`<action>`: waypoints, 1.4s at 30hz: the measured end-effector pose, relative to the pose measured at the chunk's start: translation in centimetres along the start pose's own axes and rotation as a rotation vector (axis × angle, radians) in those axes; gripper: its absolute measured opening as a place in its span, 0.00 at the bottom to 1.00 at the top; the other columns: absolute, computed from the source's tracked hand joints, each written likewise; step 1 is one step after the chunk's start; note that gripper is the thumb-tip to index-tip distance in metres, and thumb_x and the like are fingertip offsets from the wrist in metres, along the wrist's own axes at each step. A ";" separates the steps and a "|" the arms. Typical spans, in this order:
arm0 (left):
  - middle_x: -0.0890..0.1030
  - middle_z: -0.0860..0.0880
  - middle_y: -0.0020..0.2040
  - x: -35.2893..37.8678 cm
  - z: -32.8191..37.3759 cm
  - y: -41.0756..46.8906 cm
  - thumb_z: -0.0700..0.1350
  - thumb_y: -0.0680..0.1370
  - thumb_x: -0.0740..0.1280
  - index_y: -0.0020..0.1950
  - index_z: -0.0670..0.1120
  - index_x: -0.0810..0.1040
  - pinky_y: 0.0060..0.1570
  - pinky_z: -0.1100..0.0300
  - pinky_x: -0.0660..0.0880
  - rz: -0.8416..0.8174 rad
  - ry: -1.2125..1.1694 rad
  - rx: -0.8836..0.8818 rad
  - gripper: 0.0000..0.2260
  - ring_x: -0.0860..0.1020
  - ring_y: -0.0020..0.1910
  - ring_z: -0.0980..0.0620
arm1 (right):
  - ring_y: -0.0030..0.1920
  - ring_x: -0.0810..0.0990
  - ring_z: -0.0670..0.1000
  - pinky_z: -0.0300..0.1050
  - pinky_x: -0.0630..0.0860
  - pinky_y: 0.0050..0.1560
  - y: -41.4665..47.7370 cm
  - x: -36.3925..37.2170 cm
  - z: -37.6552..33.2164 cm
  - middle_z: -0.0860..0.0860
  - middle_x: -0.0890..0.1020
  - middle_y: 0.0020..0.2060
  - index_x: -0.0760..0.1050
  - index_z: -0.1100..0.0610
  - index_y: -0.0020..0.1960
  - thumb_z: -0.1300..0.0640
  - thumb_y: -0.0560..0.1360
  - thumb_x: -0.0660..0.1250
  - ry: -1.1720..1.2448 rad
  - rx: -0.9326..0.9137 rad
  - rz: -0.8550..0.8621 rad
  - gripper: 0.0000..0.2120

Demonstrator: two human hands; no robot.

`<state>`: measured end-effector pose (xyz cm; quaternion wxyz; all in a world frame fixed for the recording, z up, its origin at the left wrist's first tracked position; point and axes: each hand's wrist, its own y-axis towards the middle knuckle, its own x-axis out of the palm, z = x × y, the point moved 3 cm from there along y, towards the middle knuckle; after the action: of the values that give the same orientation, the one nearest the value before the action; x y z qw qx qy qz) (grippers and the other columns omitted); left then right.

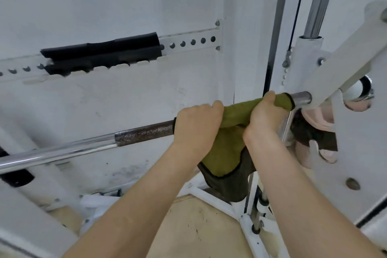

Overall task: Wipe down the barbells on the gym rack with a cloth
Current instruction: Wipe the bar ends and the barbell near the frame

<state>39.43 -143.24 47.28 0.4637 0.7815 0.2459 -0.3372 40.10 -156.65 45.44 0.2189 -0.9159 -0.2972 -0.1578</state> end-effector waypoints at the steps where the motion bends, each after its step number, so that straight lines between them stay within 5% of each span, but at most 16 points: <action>1: 0.54 0.52 0.25 -0.1 -1.3 -1.0 0.37 0.52 0.78 0.35 0.48 0.61 0.29 0.67 0.41 -0.010 0.018 -0.025 0.27 0.53 0.21 0.52 | 0.50 0.76 0.48 0.41 0.72 0.49 -1.4 0.6 0.9 0.50 0.76 0.56 0.63 0.57 0.71 0.47 0.81 0.58 0.002 0.027 -0.044 0.22; 9: 0.64 0.50 0.25 -0.3 -11.1 -8.2 0.39 0.60 0.74 0.34 0.47 0.68 0.28 0.59 0.57 -0.019 0.134 -0.193 0.15 0.63 0.23 0.47 | 0.53 0.78 0.50 0.49 0.75 0.58 -11.5 4.0 7.4 0.49 0.77 0.53 0.59 0.55 0.69 0.41 0.80 0.57 -0.041 0.235 -0.412 0.25; 13: 0.67 0.52 0.29 -0.8 -12.9 -8.9 0.45 0.69 0.68 0.38 0.49 0.66 0.32 0.57 0.59 -0.126 0.129 -0.250 0.10 0.65 0.29 0.46 | 0.46 0.84 0.52 0.43 0.80 0.39 -11.4 1.2 5.5 0.54 0.83 0.50 0.71 0.59 0.63 0.42 0.79 0.60 -0.510 0.213 -0.847 0.23; 15: 0.70 0.52 0.32 -1.1 -13.0 -8.7 0.48 0.73 0.64 0.41 0.50 0.65 0.35 0.57 0.61 -0.177 0.052 -0.246 0.07 0.68 0.32 0.47 | 0.37 0.85 0.50 0.40 0.76 0.35 -10.8 -0.8 2.8 0.53 0.85 0.40 0.79 0.59 0.52 0.45 0.78 0.62 -0.972 -0.046 -0.990 0.17; 17: 0.72 0.53 0.35 -1.6 -13.2 -8.9 0.50 0.72 0.64 0.46 0.51 0.69 0.39 0.55 0.66 -0.188 -0.044 -0.190 0.07 0.71 0.37 0.47 | 0.36 0.82 0.49 0.43 0.77 0.40 -10.9 -0.8 0.6 0.50 0.84 0.36 0.80 0.55 0.43 0.44 0.77 0.64 -1.261 -0.525 -0.907 0.15; 19: 0.76 0.54 0.45 -1.7 -13.9 -9.8 0.52 0.70 0.66 0.57 0.53 0.71 0.49 0.52 0.68 -0.214 -0.116 -0.130 0.16 0.74 0.47 0.48 | 0.45 0.78 0.50 0.49 0.75 0.48 -12.5 1.1 0.3 0.48 0.79 0.46 0.76 0.50 0.51 0.39 0.72 0.66 -1.351 -1.027 -0.776 0.16; 22: 0.73 0.55 0.62 -2.4 -16.8 -12.5 0.59 0.71 0.68 0.70 0.58 0.64 0.62 0.51 0.64 -0.245 -0.257 -0.120 0.29 0.70 0.62 0.50 | 0.55 0.74 0.54 0.55 0.67 0.58 -14.9 4.7 4.3 0.49 0.75 0.53 0.68 0.47 0.62 0.34 0.69 0.66 -1.679 -1.363 -0.856 0.27; 25: 0.73 0.54 0.65 -2.7 -21.9 -16.7 0.60 0.73 0.67 0.72 0.56 0.66 0.65 0.52 0.64 -0.175 -0.334 -0.215 0.28 0.68 0.65 0.50 | 0.40 0.76 0.52 0.46 0.67 0.39 -18.2 7.9 6.7 0.46 0.75 0.37 0.68 0.51 0.48 0.41 0.75 0.62 -1.688 -1.497 -0.872 0.13; 28: 0.75 0.52 0.63 -2.9 -27.2 -21.3 0.54 0.74 0.67 0.68 0.53 0.72 0.63 0.50 0.66 -0.092 -0.276 -0.292 0.23 0.71 0.63 0.48 | 0.32 0.71 0.51 0.44 0.58 0.28 -24.5 11.2 10.2 0.46 0.69 0.31 0.64 0.53 0.45 0.49 0.75 0.62 -1.642 -1.596 -0.950 0.09; 34: 0.74 0.43 0.65 -4.8 -38.2 -31.0 0.37 0.71 0.67 0.66 0.41 0.73 0.60 0.50 0.70 -0.015 -0.214 -0.537 0.23 0.72 0.63 0.42 | 0.26 0.62 0.48 0.42 0.54 0.27 -39.2 19.4 19.7 0.47 0.65 0.29 0.63 0.55 0.39 0.55 0.76 0.63 -1.539 -1.676 -1.114 0.11; 42: 0.70 0.45 0.70 -5.5 -48.7 -38.2 0.36 0.75 0.61 0.72 0.42 0.67 0.65 0.53 0.67 -0.009 -0.252 -0.727 0.25 0.68 0.68 0.46 | 0.28 0.63 0.49 0.43 0.54 0.27 -52.4 25.6 26.8 0.47 0.70 0.32 0.64 0.56 0.42 0.59 0.78 0.60 -1.456 -1.674 -1.253 0.07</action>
<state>23.82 -83.09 46.82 0.7356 0.5175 0.2939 -0.3238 31.96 -93.07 49.36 -0.7481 -0.3519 -0.5380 0.1646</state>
